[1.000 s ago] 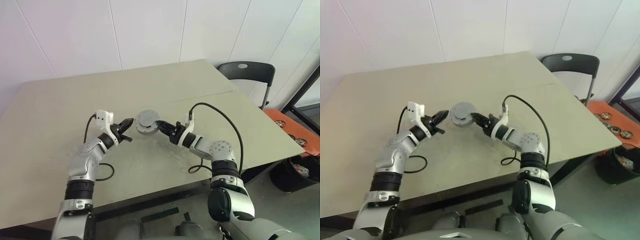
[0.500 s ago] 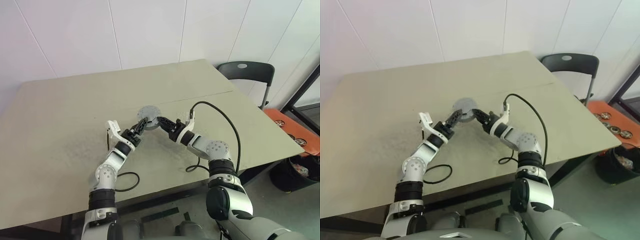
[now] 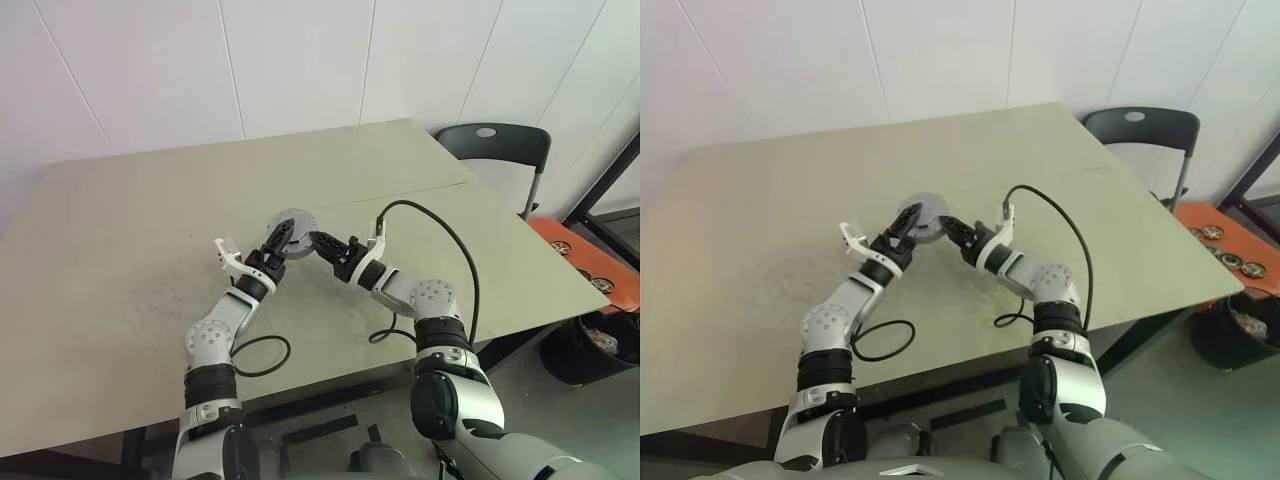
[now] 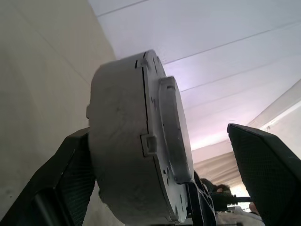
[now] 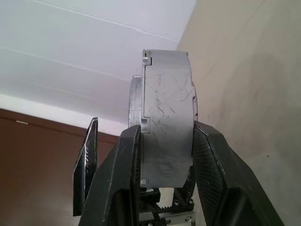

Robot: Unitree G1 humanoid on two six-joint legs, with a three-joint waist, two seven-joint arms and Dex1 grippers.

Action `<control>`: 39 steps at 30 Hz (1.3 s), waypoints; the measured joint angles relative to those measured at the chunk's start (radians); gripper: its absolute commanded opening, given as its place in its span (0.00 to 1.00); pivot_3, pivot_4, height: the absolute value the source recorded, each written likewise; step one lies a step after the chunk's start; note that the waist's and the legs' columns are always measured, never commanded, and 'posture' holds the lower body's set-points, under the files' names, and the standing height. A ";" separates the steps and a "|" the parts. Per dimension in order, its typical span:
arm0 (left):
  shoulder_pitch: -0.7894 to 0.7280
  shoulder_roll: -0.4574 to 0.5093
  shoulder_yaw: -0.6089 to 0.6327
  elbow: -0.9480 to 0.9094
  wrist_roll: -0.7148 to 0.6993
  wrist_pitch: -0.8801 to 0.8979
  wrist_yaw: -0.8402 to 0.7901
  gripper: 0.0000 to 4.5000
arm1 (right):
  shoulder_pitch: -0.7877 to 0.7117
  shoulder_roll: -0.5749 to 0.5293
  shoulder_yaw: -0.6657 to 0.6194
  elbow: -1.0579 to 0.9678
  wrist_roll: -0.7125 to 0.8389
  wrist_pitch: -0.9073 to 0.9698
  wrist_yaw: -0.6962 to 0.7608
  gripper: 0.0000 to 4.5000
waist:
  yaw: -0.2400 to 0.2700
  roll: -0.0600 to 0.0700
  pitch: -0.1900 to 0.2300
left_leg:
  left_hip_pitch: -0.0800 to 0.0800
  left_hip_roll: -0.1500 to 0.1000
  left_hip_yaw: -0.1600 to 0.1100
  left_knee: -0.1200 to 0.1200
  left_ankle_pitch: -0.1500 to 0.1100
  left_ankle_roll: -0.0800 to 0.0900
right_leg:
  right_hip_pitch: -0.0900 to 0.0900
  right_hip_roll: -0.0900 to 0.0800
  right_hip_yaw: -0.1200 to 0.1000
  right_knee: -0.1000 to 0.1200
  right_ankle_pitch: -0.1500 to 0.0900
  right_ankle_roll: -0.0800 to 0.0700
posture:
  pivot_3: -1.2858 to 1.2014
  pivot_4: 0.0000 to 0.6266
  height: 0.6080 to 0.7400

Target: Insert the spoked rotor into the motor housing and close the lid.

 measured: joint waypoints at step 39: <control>-0.024 -0.032 -0.016 0.054 -0.031 -0.161 0.047 0.65 | -0.008 -0.006 0.068 0.028 0.016 -0.018 0.038 0.26 | 0.003 0.000 0.000 | 0.000 0.000 0.000 0.000 0.001 -0.001 | 0.000 0.001 0.000 0.000 0.000 0.000 | 0.52 0.00 1.00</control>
